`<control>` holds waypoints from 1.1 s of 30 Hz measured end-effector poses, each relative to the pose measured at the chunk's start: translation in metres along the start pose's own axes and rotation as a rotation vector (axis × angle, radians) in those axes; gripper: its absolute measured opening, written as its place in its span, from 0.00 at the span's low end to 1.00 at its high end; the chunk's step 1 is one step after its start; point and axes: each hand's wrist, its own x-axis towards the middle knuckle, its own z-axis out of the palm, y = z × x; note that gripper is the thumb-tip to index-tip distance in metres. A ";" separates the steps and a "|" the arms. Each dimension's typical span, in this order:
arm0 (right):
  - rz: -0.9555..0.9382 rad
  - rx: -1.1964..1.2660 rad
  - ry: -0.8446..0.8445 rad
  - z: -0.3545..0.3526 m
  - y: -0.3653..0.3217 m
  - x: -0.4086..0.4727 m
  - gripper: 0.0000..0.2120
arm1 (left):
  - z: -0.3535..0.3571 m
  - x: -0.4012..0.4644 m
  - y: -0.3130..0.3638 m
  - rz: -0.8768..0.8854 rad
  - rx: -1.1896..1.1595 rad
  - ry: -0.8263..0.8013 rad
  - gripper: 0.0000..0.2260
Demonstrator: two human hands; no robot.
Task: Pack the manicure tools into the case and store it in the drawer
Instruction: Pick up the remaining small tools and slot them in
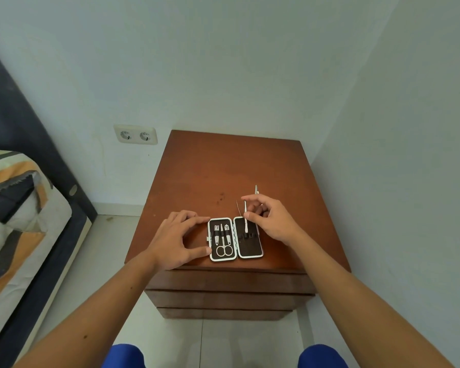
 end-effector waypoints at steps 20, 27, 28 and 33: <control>-0.034 -0.320 -0.154 -0.011 -0.007 -0.012 0.22 | 0.001 0.000 -0.002 0.001 0.008 0.005 0.38; -0.010 -0.359 -0.279 -0.018 -0.010 -0.016 0.35 | 0.000 -0.001 -0.001 0.004 0.012 0.000 0.38; -0.019 -0.383 -0.285 -0.018 -0.009 -0.017 0.35 | 0.000 -0.001 -0.001 0.006 0.014 0.001 0.38; -0.044 -0.500 -0.294 -0.020 -0.011 -0.024 0.35 | 0.000 -0.001 0.001 0.003 0.006 0.001 0.38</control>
